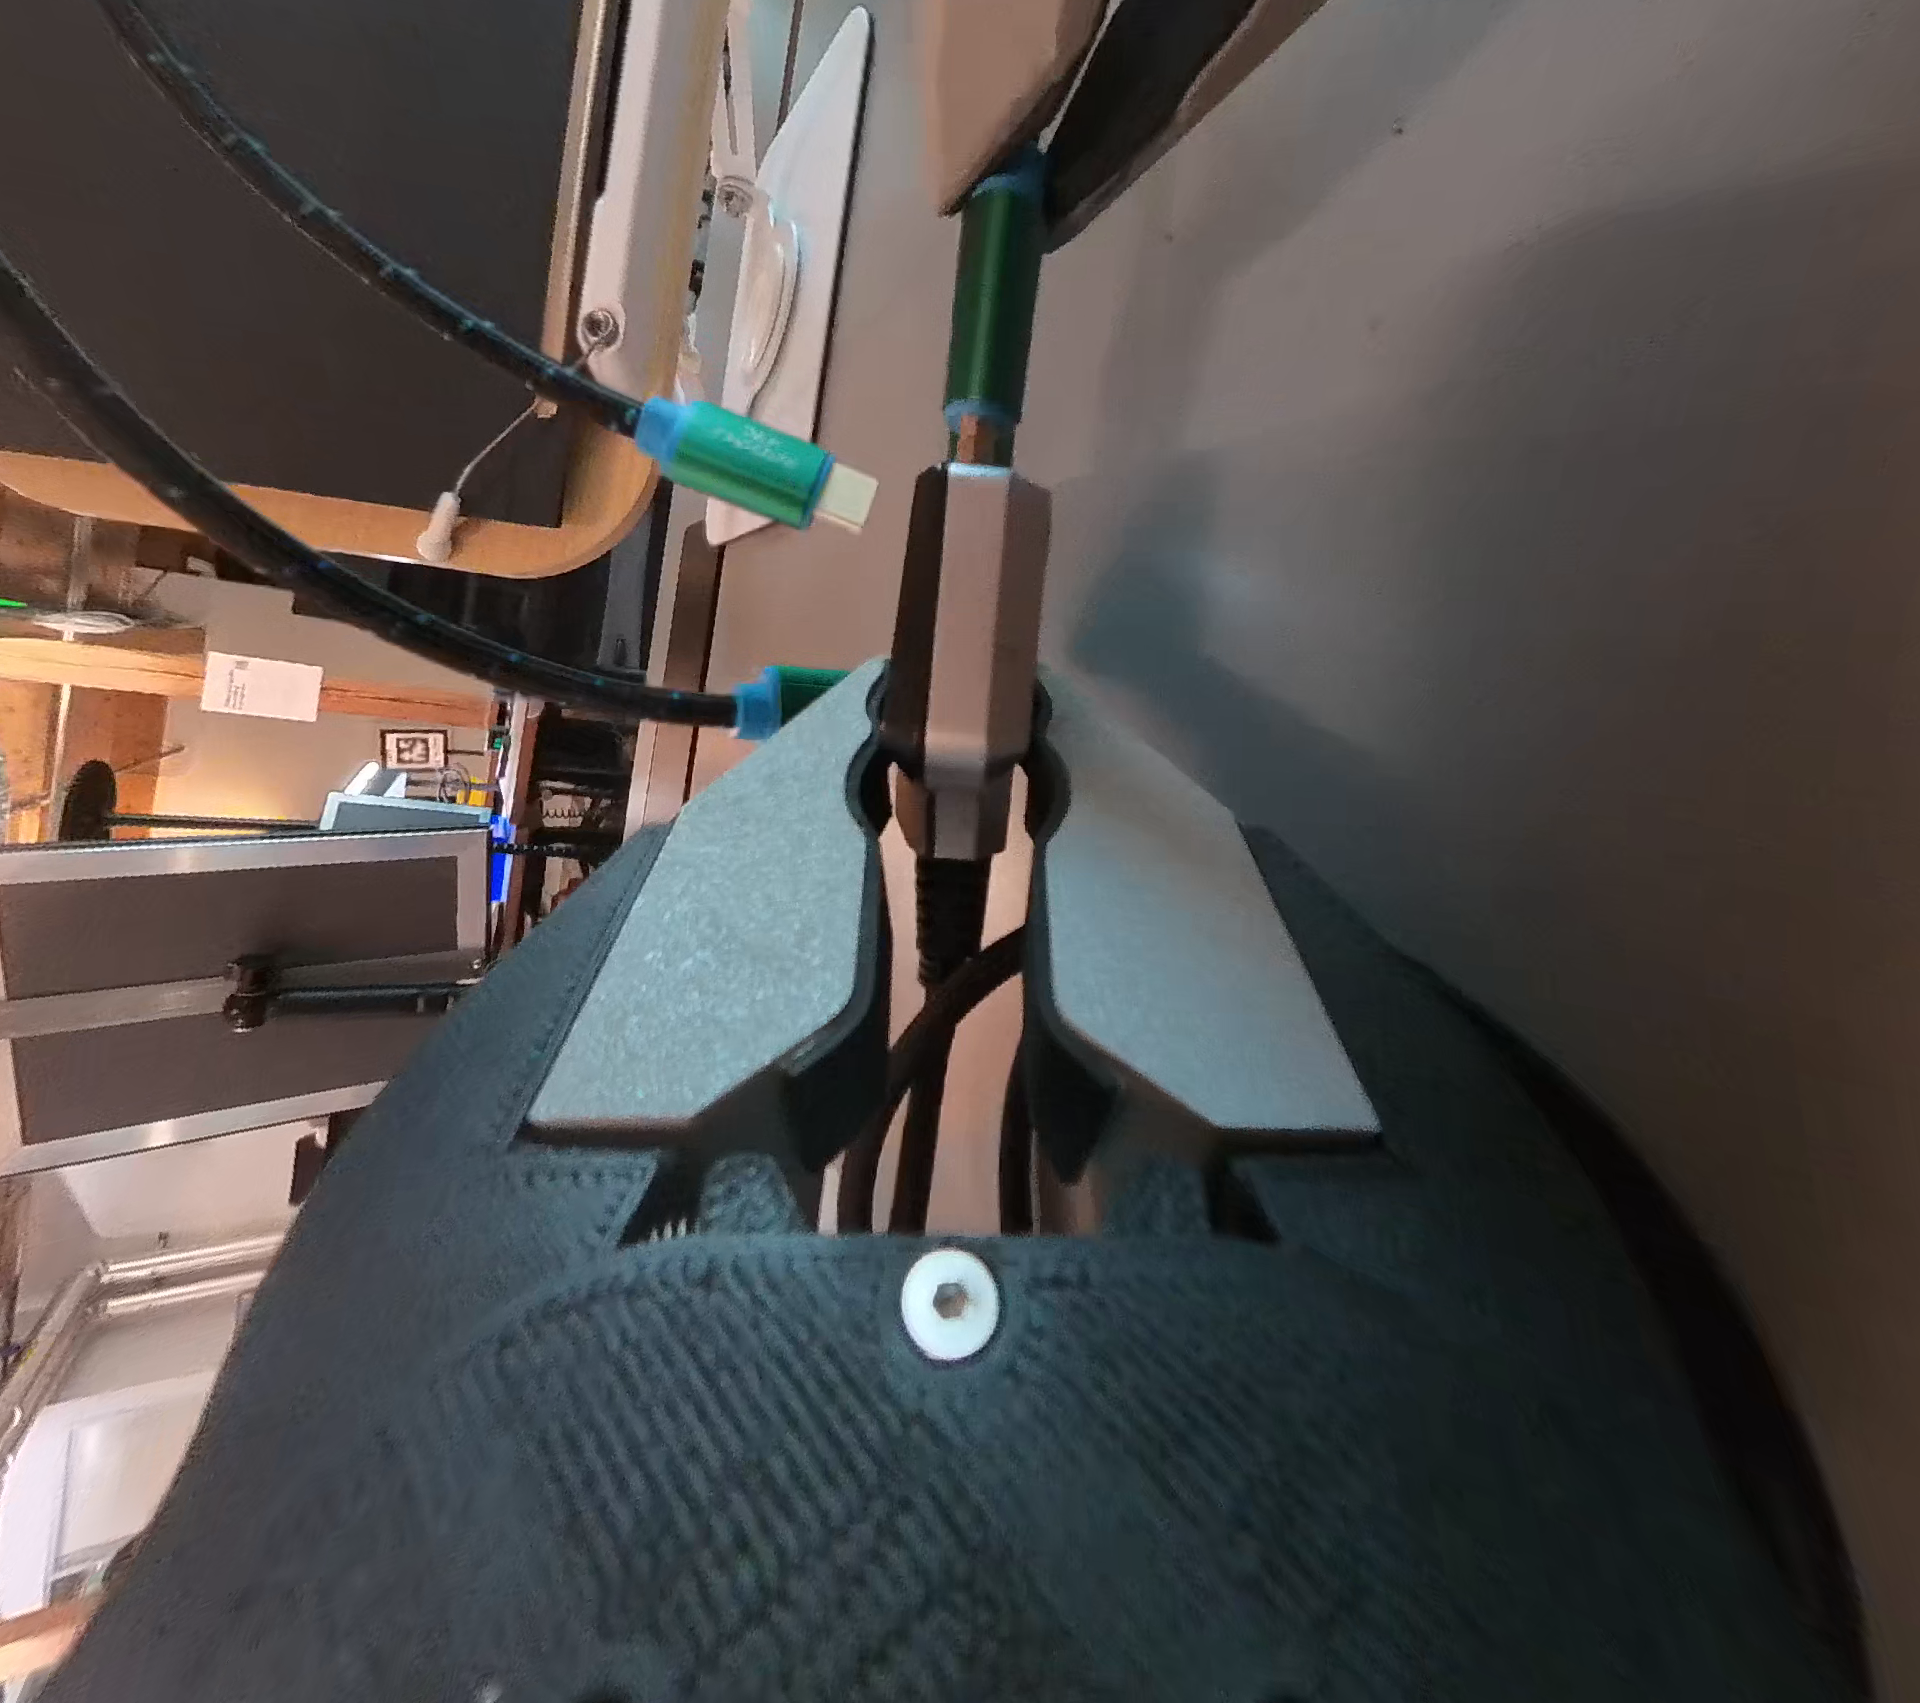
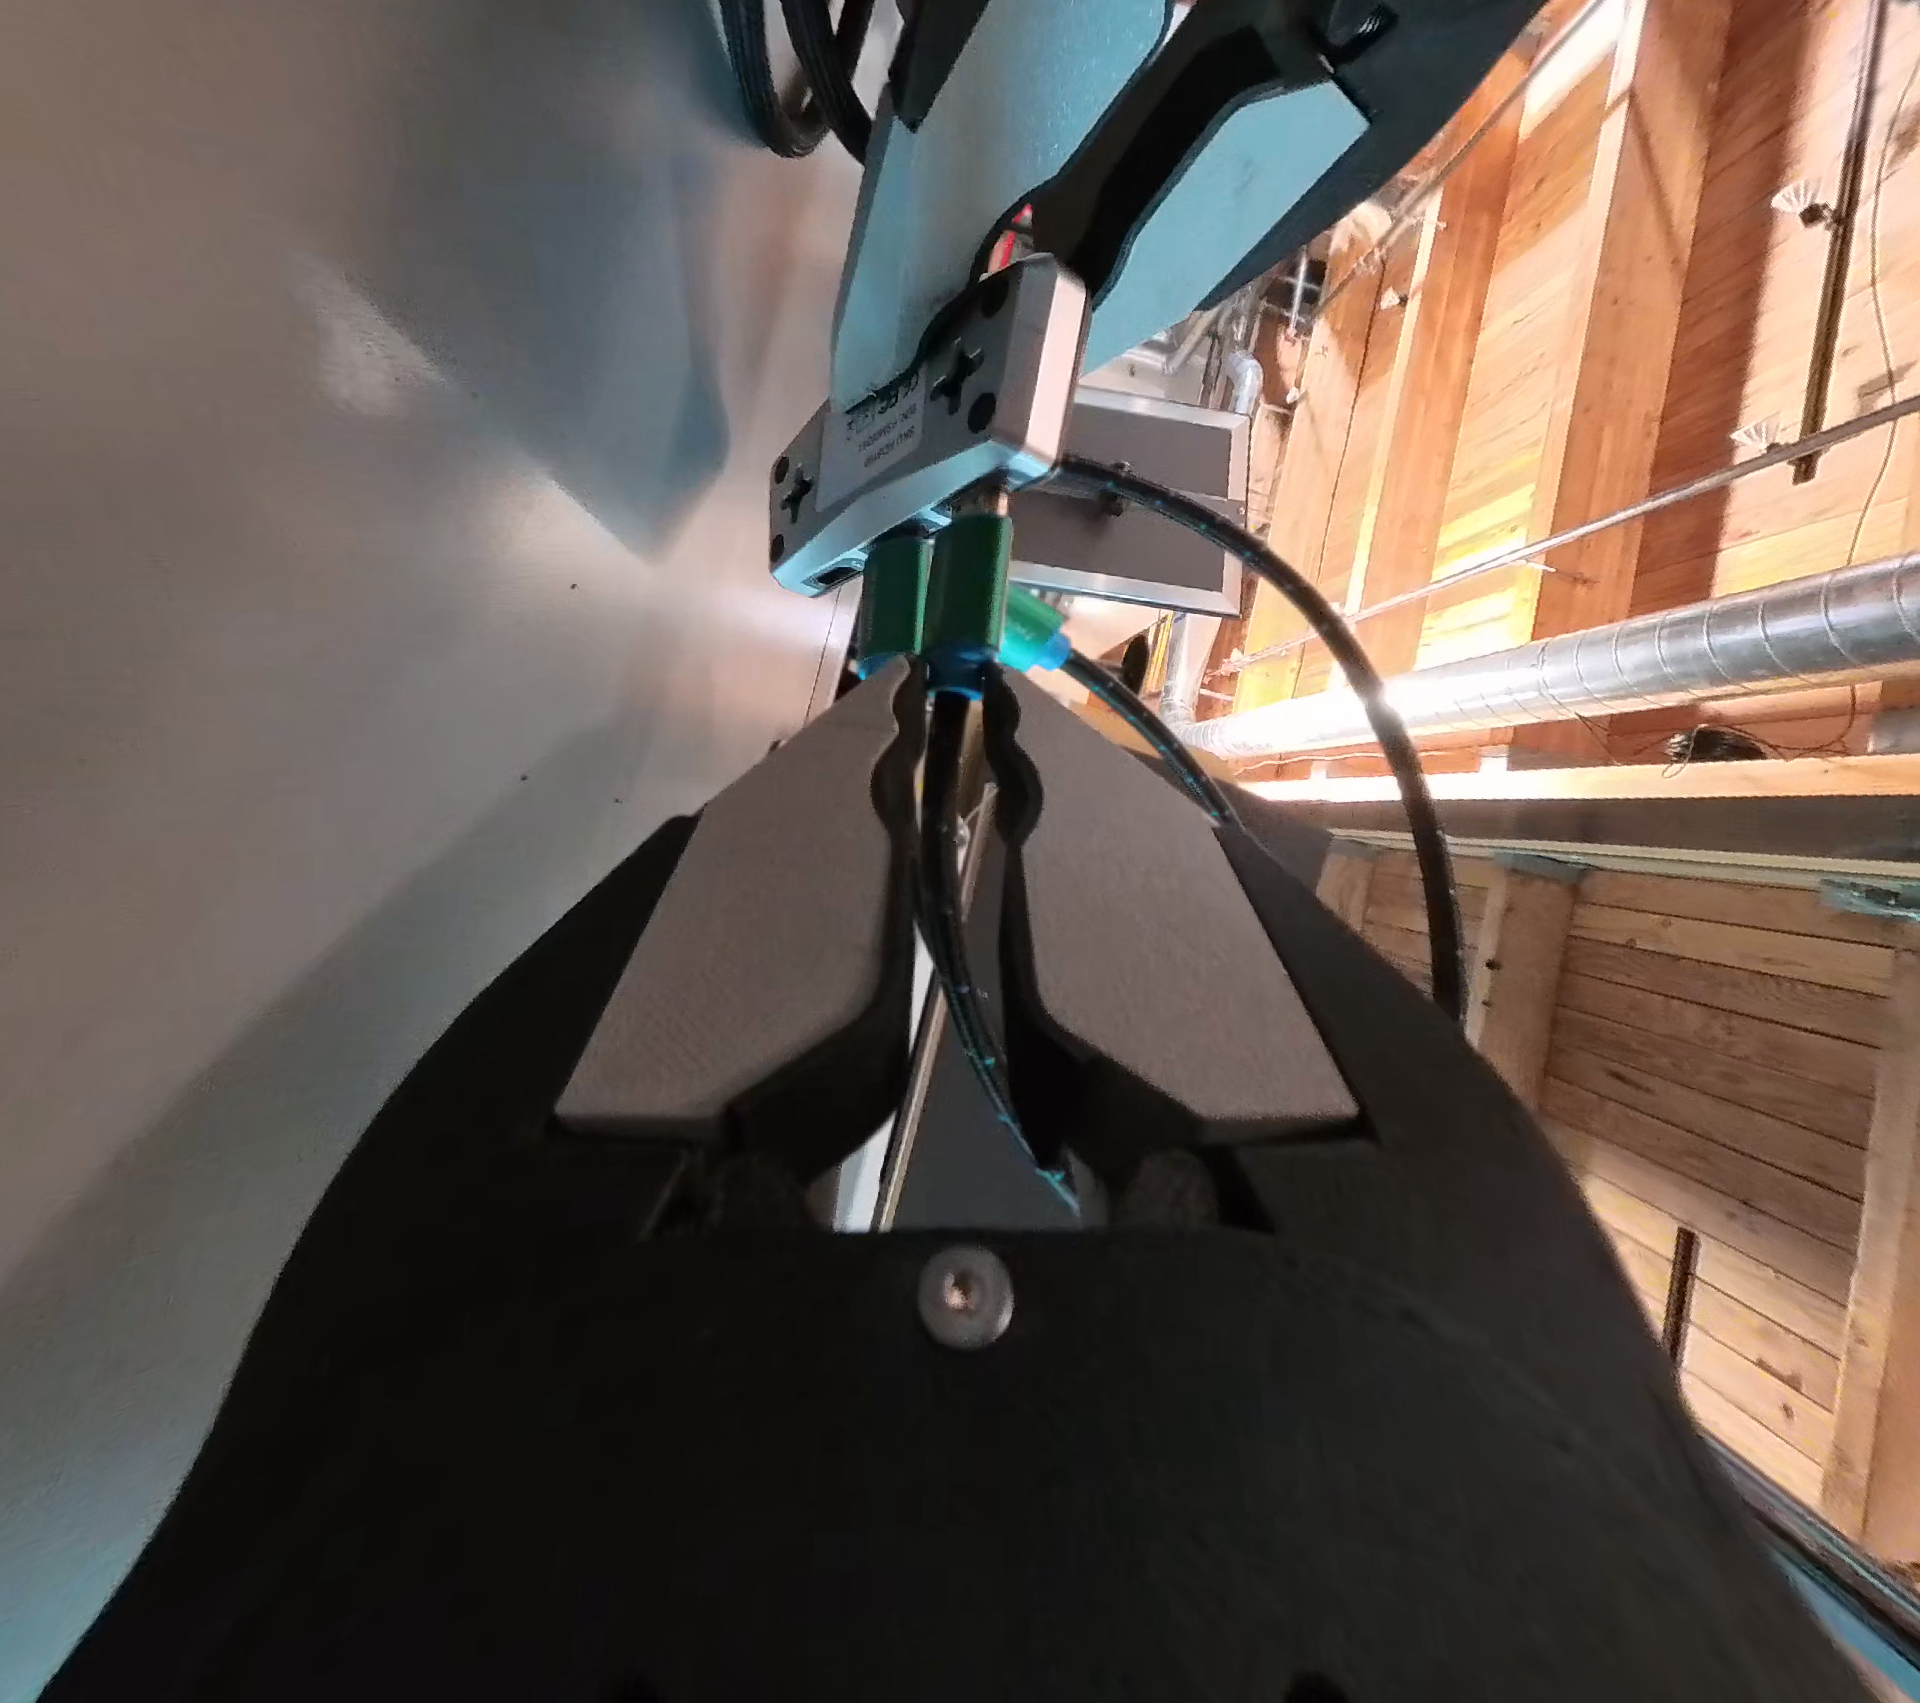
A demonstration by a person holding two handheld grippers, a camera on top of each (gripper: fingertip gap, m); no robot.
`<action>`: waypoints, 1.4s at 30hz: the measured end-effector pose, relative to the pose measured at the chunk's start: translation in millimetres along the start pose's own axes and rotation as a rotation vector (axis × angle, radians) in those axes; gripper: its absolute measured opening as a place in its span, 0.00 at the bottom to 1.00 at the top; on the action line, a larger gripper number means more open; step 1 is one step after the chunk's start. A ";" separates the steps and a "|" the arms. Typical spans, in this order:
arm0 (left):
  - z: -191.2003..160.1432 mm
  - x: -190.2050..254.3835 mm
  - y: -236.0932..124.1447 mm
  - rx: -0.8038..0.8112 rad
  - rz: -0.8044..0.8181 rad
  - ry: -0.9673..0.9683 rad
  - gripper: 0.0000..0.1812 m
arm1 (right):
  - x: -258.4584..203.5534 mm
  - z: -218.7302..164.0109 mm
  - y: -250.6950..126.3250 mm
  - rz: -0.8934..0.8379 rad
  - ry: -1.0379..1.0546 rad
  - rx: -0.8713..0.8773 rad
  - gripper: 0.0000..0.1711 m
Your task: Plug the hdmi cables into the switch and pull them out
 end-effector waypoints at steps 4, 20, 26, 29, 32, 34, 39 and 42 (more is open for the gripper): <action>0.4 -0.1 0.7 -0.011 0.008 0.007 0.11 | -0.1 1.1 -0.3 -0.002 0.001 0.001 0.04; 5.2 2.9 4.1 -0.134 0.001 0.037 0.11 | 1.7 10.9 -0.3 0.020 0.039 -0.034 0.04; 6.9 -0.3 7.2 -0.210 0.039 0.039 0.11 | 1.2 6.1 5.2 0.005 0.029 -0.082 0.04; 5.5 -4.9 7.7 -0.199 0.088 0.045 0.11 | 3.2 5.8 7.5 -0.033 0.011 -0.102 0.04; 5.6 -10.8 7.8 -0.186 0.153 0.050 0.11 | 7.1 3.2 9.5 -0.084 0.023 -0.111 0.04; 6.5 -16.6 8.8 -0.143 0.177 -0.018 0.11 | 14.0 -1.3 10.0 -0.121 0.072 -0.099 0.05; 9.2 -28.9 3.7 -0.006 0.124 -0.309 0.12 | 43.6 -10.2 -1.4 -0.099 0.524 0.032 0.09; 9.8 -41.5 -5.2 0.084 0.116 -0.488 0.12 | 65.2 -15.1 -15.1 -0.034 0.834 0.182 0.10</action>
Point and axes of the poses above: each gripper's, where its closed fingertips meet, y out along the fingers, z out of its top, x = y × z across the jaws, the point moved 6 cm from there along -y, back along the fingers, and after that the axes turned 2 degrees about z, right-handed, at the moved point
